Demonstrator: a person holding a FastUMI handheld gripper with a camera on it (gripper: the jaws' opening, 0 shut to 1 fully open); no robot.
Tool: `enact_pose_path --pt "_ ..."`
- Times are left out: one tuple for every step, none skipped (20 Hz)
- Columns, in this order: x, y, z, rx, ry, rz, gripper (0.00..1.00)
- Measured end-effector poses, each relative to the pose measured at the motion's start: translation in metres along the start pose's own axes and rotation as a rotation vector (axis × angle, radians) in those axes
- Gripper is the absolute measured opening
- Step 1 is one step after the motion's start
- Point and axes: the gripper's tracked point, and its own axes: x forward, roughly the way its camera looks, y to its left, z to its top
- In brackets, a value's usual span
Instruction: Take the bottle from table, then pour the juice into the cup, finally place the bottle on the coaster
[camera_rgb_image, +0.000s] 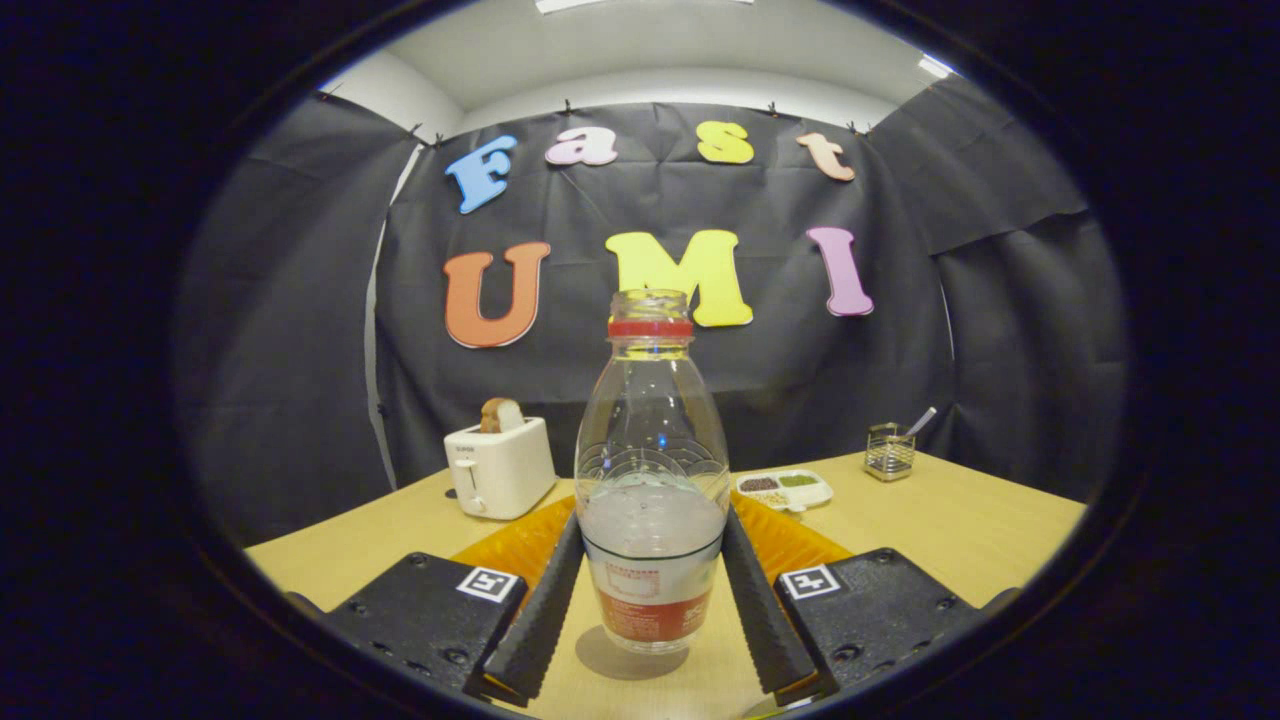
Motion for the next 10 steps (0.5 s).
enact_pose_path --pt "0.005 0.003 -0.009 -0.014 0.018 0.001 0.81" --pt "0.009 0.004 -0.019 -0.019 0.030 -0.002 0.81" --pt "0.013 0.005 -0.023 -0.019 0.033 -0.007 0.81" --pt "0.014 0.005 -0.026 -0.013 0.033 -0.011 0.81" --pt "0.015 0.005 -0.027 0.001 0.030 -0.017 0.81" --pt "0.016 0.007 -0.029 0.016 0.028 -0.012 0.81" --pt "0.016 0.009 -0.030 0.021 0.023 -0.009 0.81" --pt "0.016 0.008 -0.032 0.023 0.027 -0.011 0.81" --pt "0.014 0.007 -0.035 0.020 0.031 -0.015 0.81" --pt "0.014 0.006 -0.038 0.018 0.039 -0.017 0.82"
